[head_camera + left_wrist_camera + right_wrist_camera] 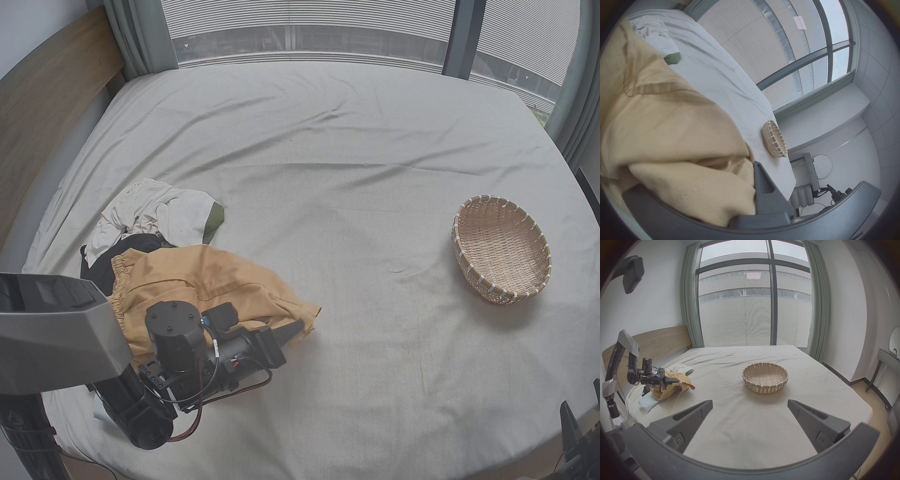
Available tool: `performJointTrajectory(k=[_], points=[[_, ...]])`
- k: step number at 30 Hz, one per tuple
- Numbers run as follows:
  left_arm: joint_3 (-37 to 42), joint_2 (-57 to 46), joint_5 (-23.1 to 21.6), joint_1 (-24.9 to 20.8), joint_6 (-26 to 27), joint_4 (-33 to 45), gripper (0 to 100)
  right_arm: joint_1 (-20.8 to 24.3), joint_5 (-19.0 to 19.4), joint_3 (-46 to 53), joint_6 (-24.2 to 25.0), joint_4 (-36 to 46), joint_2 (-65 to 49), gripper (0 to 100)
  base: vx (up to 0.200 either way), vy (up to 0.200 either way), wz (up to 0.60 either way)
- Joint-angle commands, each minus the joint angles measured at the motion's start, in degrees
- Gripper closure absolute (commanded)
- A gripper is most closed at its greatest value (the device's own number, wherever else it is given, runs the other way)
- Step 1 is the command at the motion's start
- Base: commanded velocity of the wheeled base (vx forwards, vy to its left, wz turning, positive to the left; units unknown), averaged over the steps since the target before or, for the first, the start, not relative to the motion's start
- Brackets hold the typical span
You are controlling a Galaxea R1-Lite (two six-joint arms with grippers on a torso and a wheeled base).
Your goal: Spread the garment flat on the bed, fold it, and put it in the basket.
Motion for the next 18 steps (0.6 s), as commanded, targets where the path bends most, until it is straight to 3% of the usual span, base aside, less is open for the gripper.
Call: performJointTrajectory(k=[1,18], points=[[-5.18,1.05,0.25,-2.29,0.11,1.81,100,0.04,0.01,0.92,-0.01,-0.01,-0.66,0,0.0,0.0,0.0],[-17.83,4.66,0.34,-9.41,0.02,5.33,100,0.04,0.01,0.92,-0.01,-0.01,-0.66,0,0.0,0.0,0.0]])
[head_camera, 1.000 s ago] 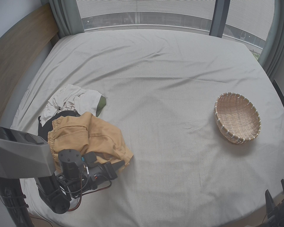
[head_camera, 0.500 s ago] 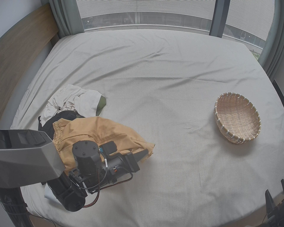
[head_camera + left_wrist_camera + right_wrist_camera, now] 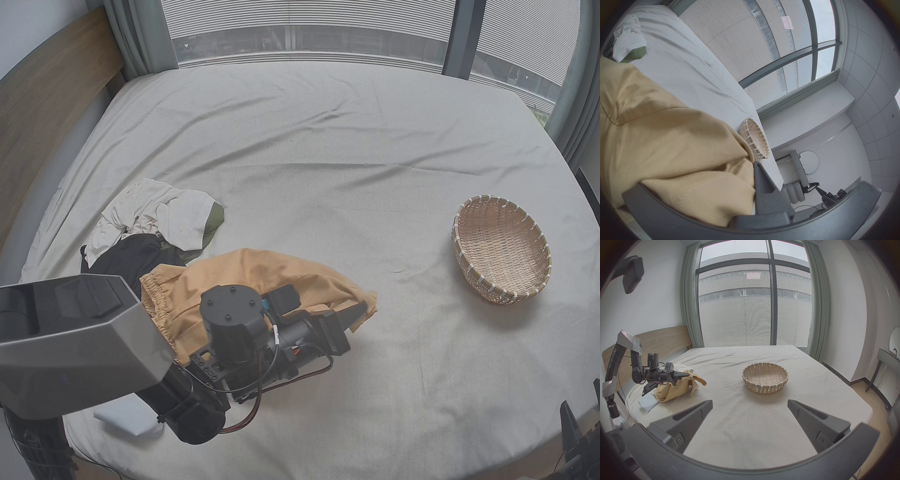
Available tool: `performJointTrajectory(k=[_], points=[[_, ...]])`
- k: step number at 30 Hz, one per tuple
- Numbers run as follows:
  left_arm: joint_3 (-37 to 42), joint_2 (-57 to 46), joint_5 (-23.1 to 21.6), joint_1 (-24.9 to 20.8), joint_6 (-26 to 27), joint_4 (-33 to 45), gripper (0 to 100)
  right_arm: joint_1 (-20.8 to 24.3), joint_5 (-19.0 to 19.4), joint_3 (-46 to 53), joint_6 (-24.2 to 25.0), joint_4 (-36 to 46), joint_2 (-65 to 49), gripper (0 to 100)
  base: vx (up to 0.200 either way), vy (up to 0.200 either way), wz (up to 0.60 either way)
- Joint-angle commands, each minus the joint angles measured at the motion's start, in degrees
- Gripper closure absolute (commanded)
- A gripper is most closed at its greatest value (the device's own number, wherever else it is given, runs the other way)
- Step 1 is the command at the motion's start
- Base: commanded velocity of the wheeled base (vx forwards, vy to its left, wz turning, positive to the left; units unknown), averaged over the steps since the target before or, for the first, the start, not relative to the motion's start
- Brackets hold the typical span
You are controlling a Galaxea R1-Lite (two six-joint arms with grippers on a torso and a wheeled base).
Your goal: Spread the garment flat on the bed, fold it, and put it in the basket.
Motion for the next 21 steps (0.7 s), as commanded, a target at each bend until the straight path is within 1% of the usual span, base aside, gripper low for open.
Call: performJointTrajectory(k=[1,9,20,21], points=[[-3.43,1.01,-0.1,-2.14,-0.03,0.2,100,0.04,0.01,0.92,-0.01,-0.01,-0.66,0,0.0,0.0,0.0],[-7.92,4.0,0.07,-4.95,-0.03,1.43,100,0.04,0.01,0.92,-0.01,-0.01,-0.66,0,0.0,0.0,0.0],[-10.82,6.99,0.34,-5.04,-0.03,1.43,100,0.04,0.01,0.92,-0.01,-0.01,-0.66,0,0.0,0.0,0.0],[-10.82,6.99,0.34,-5.04,-0.03,1.43,0,0.04,0.01,0.92,-0.01,-0.01,-0.66,0,0.0,0.0,0.0]])
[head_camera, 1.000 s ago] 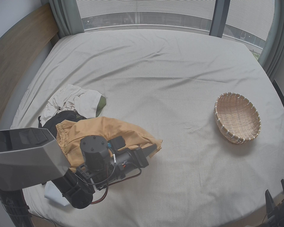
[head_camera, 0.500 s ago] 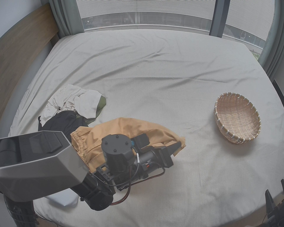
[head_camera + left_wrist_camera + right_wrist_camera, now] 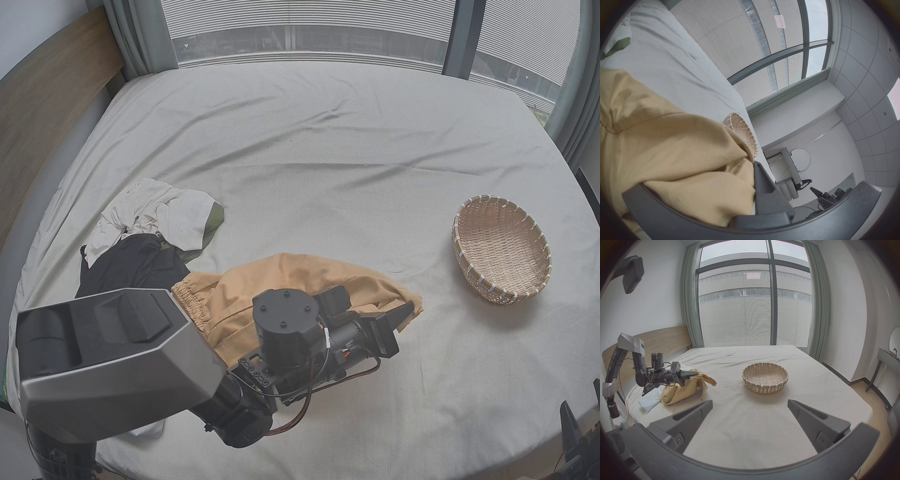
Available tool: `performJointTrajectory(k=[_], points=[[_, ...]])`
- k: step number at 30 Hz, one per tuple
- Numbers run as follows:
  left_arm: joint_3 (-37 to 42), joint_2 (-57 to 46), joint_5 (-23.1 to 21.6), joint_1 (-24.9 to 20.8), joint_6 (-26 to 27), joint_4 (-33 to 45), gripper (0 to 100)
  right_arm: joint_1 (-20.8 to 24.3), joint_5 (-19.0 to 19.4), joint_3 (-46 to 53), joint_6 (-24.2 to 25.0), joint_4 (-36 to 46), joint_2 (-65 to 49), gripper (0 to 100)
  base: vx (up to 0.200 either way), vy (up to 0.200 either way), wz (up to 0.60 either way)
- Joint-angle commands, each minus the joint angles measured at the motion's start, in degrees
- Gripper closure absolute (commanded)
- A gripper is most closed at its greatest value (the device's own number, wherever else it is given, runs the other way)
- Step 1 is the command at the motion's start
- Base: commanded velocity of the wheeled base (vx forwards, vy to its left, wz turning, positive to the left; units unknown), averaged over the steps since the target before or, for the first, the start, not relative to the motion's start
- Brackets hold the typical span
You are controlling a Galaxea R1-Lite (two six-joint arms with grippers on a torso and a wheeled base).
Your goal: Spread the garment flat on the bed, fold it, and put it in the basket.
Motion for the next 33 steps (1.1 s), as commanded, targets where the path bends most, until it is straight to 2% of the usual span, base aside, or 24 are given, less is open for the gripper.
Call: performJointTrajectory(k=[1,7,11,22,25,27,28,29,33], points=[[-0.37,1.23,0.06,0.03,0.03,-0.06,0,0.04,0.01,0.92,-0.01,-0.01,-0.66,0,0.0,0.0,0.0],[-1.07,0.71,0.41,-0.15,-0.05,-0.41,0,0.04,0.01,0.92,-0.01,-0.01,-0.66,0,0.0,0.0,0.0],[0.86,-1.93,2.87,-0.32,-0.05,-0.41,0,0.04,0.01,0.92,-0.01,-0.01,-0.66,0,0.0,0.0,0.0],[21.52,-15.73,3.84,0.91,0.47,-0.76,0,0.04,0.01,0.92,-0.1,-0.01,-0.66,0,0.0,0.0,0.0],[24.68,-17.84,3.84,2.67,1.44,-0.76,0,0.04,0.01,0.92,-0.1,-0.01,-0.66,0,0.0,0.0,0.0],[28.9,-19.68,3.75,6.62,4.78,-0.94,0,0.04,0.01,0.92,-0.1,-0.01,-0.66,0,0.0,0.0,0.0],[29.16,-19.77,3.75,6.88,4.96,-1.02,0,0.04,0.01,0.92,-0.1,-0.01,-0.66,0,0.0,0.0,0.0],[32.68,-21.27,3.66,10.05,6.89,-1.9,0,0.04,0.01,0.92,-0.19,-0.01,-0.66,0,0.0,0.0,0.0],[39.36,-23.55,2.96,15.5,7.33,-5.24,0,0.04,0.01,0.92,-0.36,-0.01,-0.57,0,0.0,0.0,0.0]])
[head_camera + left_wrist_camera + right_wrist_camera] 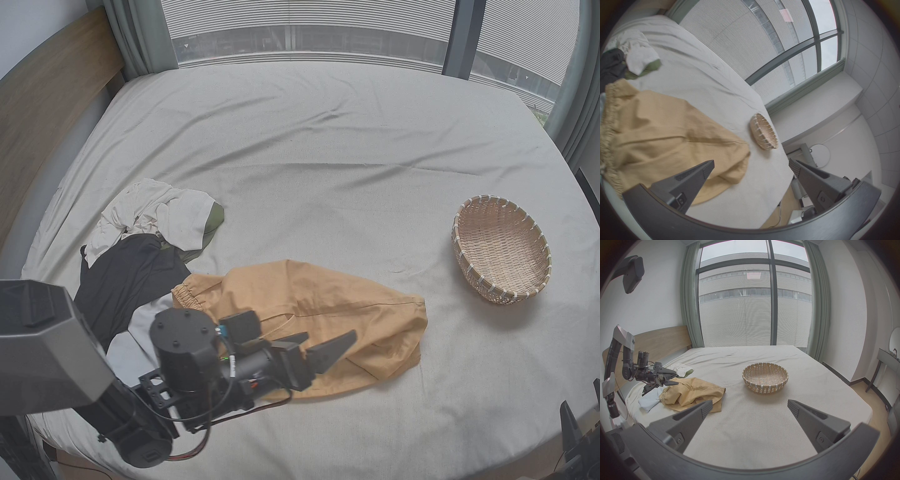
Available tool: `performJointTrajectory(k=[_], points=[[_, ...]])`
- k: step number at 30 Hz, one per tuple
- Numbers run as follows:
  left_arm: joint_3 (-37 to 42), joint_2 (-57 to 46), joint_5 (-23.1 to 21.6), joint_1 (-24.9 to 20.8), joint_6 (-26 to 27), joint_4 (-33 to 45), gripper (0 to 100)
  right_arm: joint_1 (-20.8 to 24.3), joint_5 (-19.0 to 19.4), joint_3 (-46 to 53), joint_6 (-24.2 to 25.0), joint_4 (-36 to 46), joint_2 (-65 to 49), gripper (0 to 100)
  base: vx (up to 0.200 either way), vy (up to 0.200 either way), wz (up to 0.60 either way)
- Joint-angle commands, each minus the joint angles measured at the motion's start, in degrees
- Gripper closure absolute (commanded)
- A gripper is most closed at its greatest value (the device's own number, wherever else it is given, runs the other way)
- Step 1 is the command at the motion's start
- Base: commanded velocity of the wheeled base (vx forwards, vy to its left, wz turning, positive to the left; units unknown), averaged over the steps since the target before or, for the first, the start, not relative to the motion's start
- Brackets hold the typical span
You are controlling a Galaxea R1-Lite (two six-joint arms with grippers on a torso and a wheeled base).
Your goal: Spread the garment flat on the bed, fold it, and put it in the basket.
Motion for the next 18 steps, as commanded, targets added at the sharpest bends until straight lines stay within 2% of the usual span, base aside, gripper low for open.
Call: performJointTrajectory(k=[1,4,9,18], points=[[10.4,-6.08,-0.7,9.39,1.95,-4.33,0,-0.07,0.01,0.92,-0.2,-0.01,-0.57,0,0.0,0.0,0.0],[14.54,-6.08,-2.2,13.35,2.13,-8.02,0,-0.07,0.01,0.92,-0.2,-0.01,-0.57,0,0.0,0.0,0.0],[17.88,-5.73,-5.36,19.41,3.71,-8.28,0,-0.07,0.01,0.92,-0.2,-0.01,-0.57,0,0.0,0.0,0.0],[21.22,-0.9,-6.94,25.13,7.23,-8.28,0,-0.07,0.01,0.92,-0.12,-0.01,-0.57,0,0.0,0.0,0.0]])
